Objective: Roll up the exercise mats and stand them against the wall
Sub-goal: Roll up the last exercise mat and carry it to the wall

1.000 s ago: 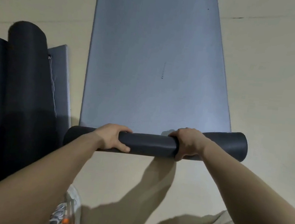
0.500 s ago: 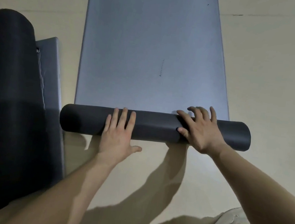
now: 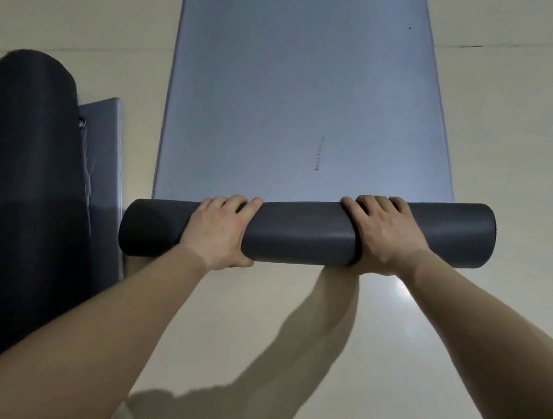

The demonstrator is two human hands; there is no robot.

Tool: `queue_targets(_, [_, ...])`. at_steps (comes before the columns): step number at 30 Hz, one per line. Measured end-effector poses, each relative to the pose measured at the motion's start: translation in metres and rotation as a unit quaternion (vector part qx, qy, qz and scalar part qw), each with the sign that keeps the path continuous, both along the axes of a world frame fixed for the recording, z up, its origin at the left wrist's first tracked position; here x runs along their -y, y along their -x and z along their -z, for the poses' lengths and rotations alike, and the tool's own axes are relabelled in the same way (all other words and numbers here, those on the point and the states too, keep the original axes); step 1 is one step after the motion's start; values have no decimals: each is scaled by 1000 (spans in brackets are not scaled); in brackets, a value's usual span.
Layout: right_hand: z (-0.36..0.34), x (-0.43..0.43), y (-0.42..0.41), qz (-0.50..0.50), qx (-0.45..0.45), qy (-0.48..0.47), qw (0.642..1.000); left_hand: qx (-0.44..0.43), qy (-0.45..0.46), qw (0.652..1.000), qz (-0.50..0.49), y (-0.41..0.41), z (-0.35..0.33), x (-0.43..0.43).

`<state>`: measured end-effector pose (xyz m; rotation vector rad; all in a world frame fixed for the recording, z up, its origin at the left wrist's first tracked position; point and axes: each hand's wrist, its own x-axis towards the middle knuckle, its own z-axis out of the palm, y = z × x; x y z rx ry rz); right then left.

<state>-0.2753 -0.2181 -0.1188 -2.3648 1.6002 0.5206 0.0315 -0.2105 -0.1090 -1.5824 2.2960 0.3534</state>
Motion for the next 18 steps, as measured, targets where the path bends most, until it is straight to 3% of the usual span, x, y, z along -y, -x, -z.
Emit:
queue_targets(3, [-16, -9, -4, 12, 8, -38, 999, -1, -45, 999, -6, 2, -18, -4])
queue_targets(10, [-36, -100, -11, 52, 15, -202, 978, 3, -242, 970, 5, 1, -34, -73])
queue_targets(12, [-40, -120, -14, 77, 0, -190, 979, -12, -299, 954, -7, 1, -35, -72])
queue_targets(15, [-42, -157, -34, 104, -37, -83, 990, -38, -369, 927, -49, 0, -39, -54])
queue_targets(18, [-38, -177, -43, 115, -42, -83, 989, -45, -360, 930, -60, -1, -40, -55])
